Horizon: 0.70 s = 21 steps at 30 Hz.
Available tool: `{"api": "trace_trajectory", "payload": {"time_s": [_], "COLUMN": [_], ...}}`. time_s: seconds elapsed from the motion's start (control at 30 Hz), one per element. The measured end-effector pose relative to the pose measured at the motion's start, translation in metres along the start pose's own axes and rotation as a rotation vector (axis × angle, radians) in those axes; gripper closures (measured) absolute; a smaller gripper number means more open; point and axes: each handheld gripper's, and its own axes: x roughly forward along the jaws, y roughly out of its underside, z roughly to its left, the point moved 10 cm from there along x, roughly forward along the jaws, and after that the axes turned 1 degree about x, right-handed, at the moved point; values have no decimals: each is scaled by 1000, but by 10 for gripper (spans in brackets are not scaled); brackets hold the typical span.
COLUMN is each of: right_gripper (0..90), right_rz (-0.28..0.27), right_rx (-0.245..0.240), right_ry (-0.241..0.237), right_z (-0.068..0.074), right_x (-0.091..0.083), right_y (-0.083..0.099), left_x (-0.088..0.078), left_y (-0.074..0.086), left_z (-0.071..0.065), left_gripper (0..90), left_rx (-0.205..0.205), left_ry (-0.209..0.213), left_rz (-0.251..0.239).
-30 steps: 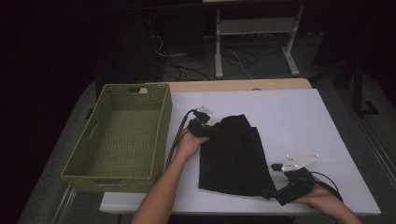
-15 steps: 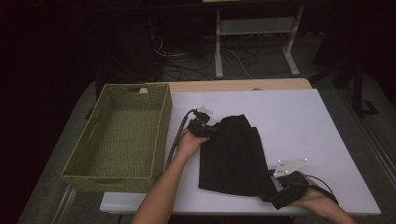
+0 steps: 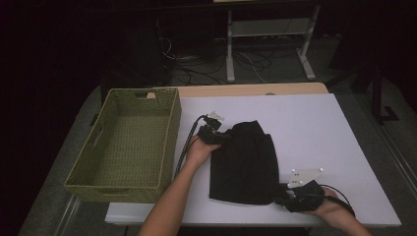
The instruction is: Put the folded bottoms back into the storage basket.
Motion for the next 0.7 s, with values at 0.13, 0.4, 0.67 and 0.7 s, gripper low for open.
{"api": "trace_trajectory", "payload": {"time_s": [0.13,0.4,0.67,0.7], "right_gripper": [687,821,826,826], "right_rz": [3,10,-16,-24], "right_rx": [-5,-1,-5,-5], "right_ry": [-6,-21,-20,-21], "right_z": [0,-1,-3,-4], "right_x": [0,1,-1,-2], "right_y": [-2,-4,-15,-17], "left_x": [0,0,-4,-5], "left_y": [0,-1,-6,-8], "left_z": [0,0,-4,-5], "left_gripper": [793,798,804,804], "left_rx": [-6,-22,-42,-41], "left_ry": [4,5,45,50], "left_rz": [0,-4,-46,-54]}}
